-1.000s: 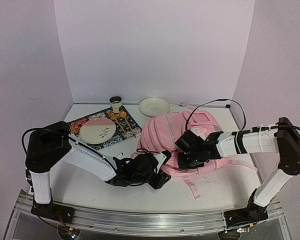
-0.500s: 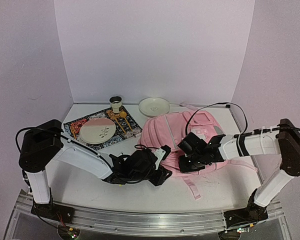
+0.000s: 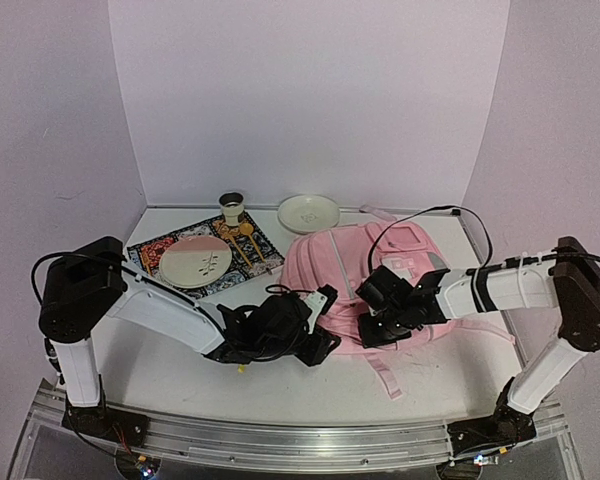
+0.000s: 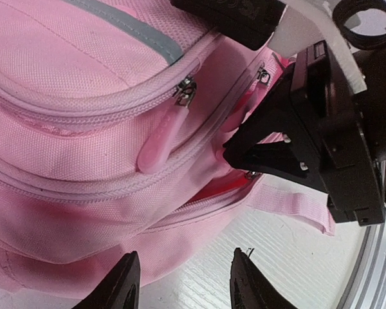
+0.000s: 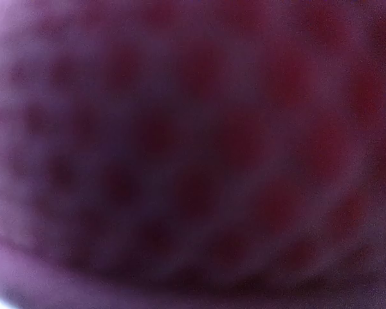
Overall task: Pack the student bag
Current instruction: Pick up the largest pocket of the bag from the student bag, then zip the student bag into the largest pocket of the bag.
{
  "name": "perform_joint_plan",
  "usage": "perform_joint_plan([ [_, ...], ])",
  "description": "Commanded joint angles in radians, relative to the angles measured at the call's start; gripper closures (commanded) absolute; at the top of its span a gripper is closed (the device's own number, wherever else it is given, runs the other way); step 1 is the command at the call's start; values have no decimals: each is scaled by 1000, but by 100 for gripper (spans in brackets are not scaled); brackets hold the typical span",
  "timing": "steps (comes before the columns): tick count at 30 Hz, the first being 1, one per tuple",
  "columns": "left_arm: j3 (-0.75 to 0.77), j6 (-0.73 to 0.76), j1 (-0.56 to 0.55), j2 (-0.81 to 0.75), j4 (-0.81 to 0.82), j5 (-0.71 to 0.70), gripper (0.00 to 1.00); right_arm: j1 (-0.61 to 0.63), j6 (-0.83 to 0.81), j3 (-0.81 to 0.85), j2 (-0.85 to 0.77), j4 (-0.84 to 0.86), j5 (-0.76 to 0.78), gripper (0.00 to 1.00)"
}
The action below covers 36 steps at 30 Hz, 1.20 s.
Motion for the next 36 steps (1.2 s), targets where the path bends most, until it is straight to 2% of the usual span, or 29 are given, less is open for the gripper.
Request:
perform_joint_plan([
  [1,18,-18,9,46,22,-14,52,0,-12,29,-53,-67,-19,100],
  [10,68,-66,16,155,29,36,55,2,-31,65,-109,-29,-100,100],
  [22,54,-142,16,188,160,117,59,40,-8,87,-38,136,-189,100],
  [27,-6,-179,16,145,239,132,60,63,-19,97,-9,228,-191,100],
  [36,-170,-277,18,-34,309,55,57,65,-72,27,-5,301,-185,100],
])
